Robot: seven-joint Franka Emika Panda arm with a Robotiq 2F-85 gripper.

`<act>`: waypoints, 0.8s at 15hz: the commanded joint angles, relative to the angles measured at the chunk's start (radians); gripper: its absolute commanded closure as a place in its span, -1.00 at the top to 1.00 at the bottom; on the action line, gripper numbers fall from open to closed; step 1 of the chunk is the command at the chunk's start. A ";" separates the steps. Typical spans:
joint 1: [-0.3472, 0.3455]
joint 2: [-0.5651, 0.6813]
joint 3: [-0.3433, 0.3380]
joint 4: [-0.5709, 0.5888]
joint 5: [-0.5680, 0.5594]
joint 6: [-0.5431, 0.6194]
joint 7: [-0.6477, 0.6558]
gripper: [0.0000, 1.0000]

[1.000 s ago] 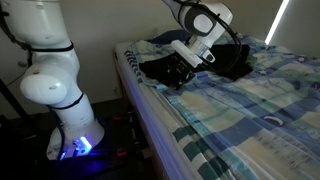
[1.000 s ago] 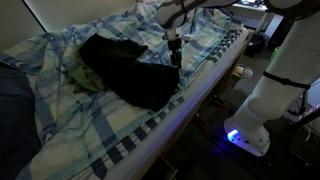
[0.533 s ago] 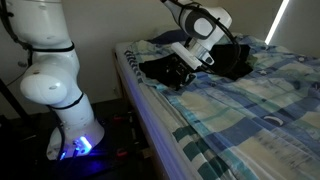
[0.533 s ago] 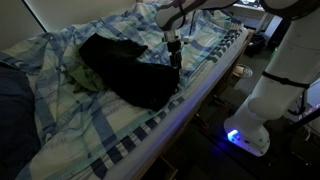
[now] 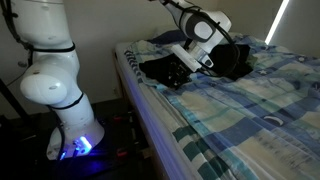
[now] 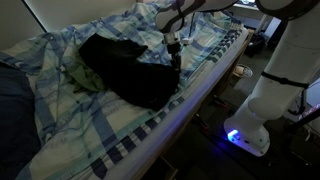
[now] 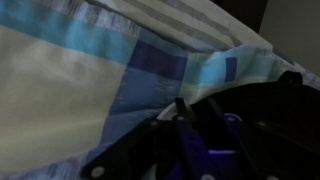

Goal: Fold the black trousers in half

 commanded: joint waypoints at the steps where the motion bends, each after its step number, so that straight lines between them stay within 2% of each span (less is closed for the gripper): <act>1: -0.002 -0.043 0.021 0.004 0.000 0.003 0.068 -1.00; 6: 0.028 -0.146 0.056 -0.001 -0.018 0.019 0.154 -0.96; 12: 0.095 -0.248 0.108 0.006 -0.055 0.022 0.240 -0.96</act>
